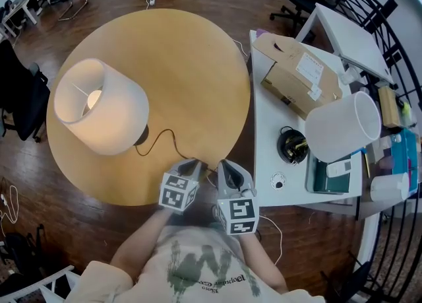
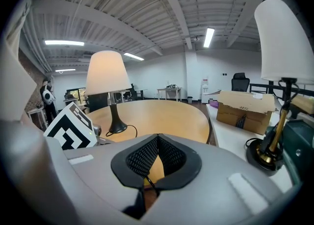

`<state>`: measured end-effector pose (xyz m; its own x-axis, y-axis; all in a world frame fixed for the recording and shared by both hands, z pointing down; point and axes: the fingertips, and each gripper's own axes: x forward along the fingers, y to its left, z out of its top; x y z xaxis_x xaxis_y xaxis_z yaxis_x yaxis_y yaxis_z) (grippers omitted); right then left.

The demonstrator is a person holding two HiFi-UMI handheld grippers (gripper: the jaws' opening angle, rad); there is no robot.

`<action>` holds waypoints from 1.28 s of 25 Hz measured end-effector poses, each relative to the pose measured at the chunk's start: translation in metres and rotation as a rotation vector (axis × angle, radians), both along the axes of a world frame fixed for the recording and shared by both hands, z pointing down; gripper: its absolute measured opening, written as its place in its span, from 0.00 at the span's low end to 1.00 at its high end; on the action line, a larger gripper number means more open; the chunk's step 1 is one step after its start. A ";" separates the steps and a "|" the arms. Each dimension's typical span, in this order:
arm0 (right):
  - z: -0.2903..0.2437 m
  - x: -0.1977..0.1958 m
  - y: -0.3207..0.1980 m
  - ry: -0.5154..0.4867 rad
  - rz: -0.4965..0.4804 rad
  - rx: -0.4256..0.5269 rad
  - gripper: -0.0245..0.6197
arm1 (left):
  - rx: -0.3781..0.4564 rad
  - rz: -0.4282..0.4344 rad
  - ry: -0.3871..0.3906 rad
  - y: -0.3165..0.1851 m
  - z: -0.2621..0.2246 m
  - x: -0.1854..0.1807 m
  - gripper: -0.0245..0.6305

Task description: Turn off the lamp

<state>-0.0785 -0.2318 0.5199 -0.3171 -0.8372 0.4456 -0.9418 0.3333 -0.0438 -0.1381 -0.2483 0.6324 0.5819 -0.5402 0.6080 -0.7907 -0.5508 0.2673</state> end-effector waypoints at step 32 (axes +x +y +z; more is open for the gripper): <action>-0.019 -0.031 0.007 -0.055 -0.261 0.052 0.04 | 0.136 -0.327 -0.020 0.012 -0.056 -0.036 0.04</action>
<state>-0.1094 -0.2244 0.5007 -0.5475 -0.7453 0.3806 -0.8205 0.5675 -0.0690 -0.1744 -0.2360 0.5765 0.3536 -0.7726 0.5273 -0.9354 -0.2972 0.1918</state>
